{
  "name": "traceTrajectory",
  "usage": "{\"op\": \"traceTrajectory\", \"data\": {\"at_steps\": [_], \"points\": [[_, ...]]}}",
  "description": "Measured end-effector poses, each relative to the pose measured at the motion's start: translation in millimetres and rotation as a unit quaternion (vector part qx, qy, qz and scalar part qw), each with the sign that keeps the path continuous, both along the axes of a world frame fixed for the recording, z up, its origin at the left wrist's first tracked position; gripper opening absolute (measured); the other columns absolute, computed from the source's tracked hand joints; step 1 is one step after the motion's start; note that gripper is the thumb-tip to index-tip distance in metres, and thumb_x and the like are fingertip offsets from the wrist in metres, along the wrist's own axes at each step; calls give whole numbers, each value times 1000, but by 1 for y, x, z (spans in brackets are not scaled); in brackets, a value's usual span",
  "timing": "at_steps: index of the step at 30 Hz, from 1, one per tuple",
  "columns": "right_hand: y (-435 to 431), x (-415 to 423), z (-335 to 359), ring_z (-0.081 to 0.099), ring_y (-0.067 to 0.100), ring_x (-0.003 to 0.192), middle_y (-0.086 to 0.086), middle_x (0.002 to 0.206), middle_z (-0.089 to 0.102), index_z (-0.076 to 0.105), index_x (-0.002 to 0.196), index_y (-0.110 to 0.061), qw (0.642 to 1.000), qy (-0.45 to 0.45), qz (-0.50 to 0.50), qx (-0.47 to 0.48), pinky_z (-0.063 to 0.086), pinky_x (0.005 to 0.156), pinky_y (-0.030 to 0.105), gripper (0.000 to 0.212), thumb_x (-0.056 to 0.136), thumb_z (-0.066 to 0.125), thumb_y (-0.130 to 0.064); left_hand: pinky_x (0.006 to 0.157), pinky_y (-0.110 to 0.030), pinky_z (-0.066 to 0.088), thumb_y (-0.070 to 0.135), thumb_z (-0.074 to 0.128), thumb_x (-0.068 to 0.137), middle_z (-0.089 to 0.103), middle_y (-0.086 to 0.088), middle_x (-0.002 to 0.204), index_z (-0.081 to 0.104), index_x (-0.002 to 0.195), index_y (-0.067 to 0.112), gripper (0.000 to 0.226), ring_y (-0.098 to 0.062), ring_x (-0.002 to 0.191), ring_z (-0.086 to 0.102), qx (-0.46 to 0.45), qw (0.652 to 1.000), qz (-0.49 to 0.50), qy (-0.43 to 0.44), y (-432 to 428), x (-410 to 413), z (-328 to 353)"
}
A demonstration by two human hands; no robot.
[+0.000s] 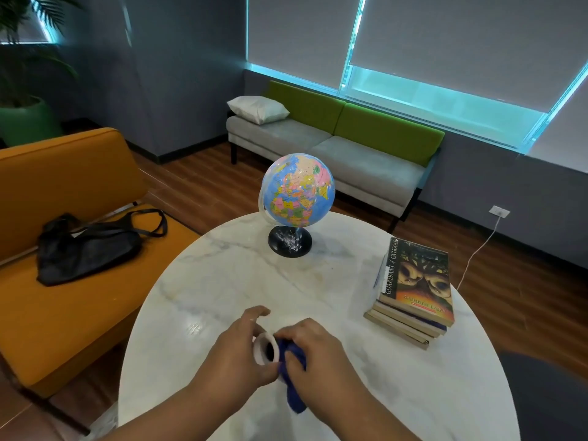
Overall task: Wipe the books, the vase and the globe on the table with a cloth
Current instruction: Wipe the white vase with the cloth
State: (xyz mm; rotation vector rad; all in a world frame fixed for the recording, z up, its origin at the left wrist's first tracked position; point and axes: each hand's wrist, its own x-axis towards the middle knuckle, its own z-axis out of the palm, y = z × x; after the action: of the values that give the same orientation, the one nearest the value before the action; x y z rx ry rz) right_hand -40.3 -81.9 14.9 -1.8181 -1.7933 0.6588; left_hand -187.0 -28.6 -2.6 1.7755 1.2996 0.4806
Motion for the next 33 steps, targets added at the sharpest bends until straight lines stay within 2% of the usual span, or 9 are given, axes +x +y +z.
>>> {"op": "traceTrajectory", "data": {"at_steps": [3, 7, 16, 19, 22, 26, 29, 31, 33], "points": [[3, 18, -15, 49, -2, 102, -20, 106, 48, 71, 108, -26, 998, 14, -52, 23, 35, 87, 1, 31, 90, 54, -8, 68, -18, 53, 26, 81, 64, 61, 13, 97, 59, 96, 34, 39, -5, 80, 63, 12, 1000, 24, -3, 2, -5, -7], [11, 43, -25, 49, -3, 95, -19, 107, 47, 69, 113, -23, 985, 23, -168, 32, 41, 93, 7, 29, 94, 54, -8, 63, -15, 49, 25, 83, 61, 61, 15, 94, 62, 90, 34, 37, -5, 79, 63, 6, 999, 39, -5, 3, -9, -10], [-18, 7, -67, 39, 12, 94, -13, 119, 47, 63, 121, -24, 977, -91, 57, 185, 56, 57, 21, 51, 72, 69, -10, 54, -11, 44, 22, 86, 64, 67, 6, 85, 64, 86, 26, 31, -11, 73, 66, -53, 992, 109, -38, 5, -9, -12], [-18, 22, -71, 46, 9, 106, -16, 119, 49, 61, 122, -40, 980, 6, -52, 194, 45, 85, 6, 52, 83, 64, -5, 60, -21, 52, 19, 84, 67, 65, 5, 89, 64, 88, 23, 29, -19, 74, 68, -87, 985, 141, -54, 4, -13, -14], [-8, 31, -71, 52, 9, 110, -17, 112, 46, 52, 121, -42, 967, 106, -193, 125, 26, 85, -8, 50, 90, 60, -3, 70, -37, 60, 14, 82, 69, 65, -5, 90, 64, 91, 15, 28, -26, 66, 69, -128, 973, 164, -94, 2, -15, -14], [-7, 12, -69, 44, -1, 112, -18, 119, 44, 57, 127, -32, 984, 10, -83, 156, 38, 99, 11, 46, 87, 59, -10, 67, -38, 61, 14, 83, 65, 64, -19, 84, 61, 94, 3, 38, -27, 63, 64, -201, 945, 199, -166, 2, -15, -15], [-11, -5, -73, 41, 9, 101, -15, 120, 47, 58, 123, -28, 973, -96, 71, 196, 53, 75, 19, 57, 70, 66, -11, 70, -40, 60, 5, 78, 73, 61, -20, 76, 58, 96, -5, 32, -28, 62, 58, -246, 919, 226, -209, 2, -15, -17], [-7, 0, -77, 40, 11, 98, -14, 121, 49, 59, 124, -28, 969, -86, 83, 214, 55, 68, 21, 52, 74, 65, -12, 71, -41, 59, 2, 74, 77, 58, -20, 70, 56, 97, -7, 28, -27, 61, 56, -255, 917, 229, -205, 1, -15, -17], [-3, 10, -78, 43, 8, 103, -15, 123, 49, 59, 124, -33, 977, -19, 23, 210, 49, 80, 13, 45, 84, 59, -12, 70, -42, 59, 2, 75, 76, 58, -21, 70, 56, 98, -8, 31, -28, 61, 56, -253, 919, 225, -199, -2, -16, -18]]}}
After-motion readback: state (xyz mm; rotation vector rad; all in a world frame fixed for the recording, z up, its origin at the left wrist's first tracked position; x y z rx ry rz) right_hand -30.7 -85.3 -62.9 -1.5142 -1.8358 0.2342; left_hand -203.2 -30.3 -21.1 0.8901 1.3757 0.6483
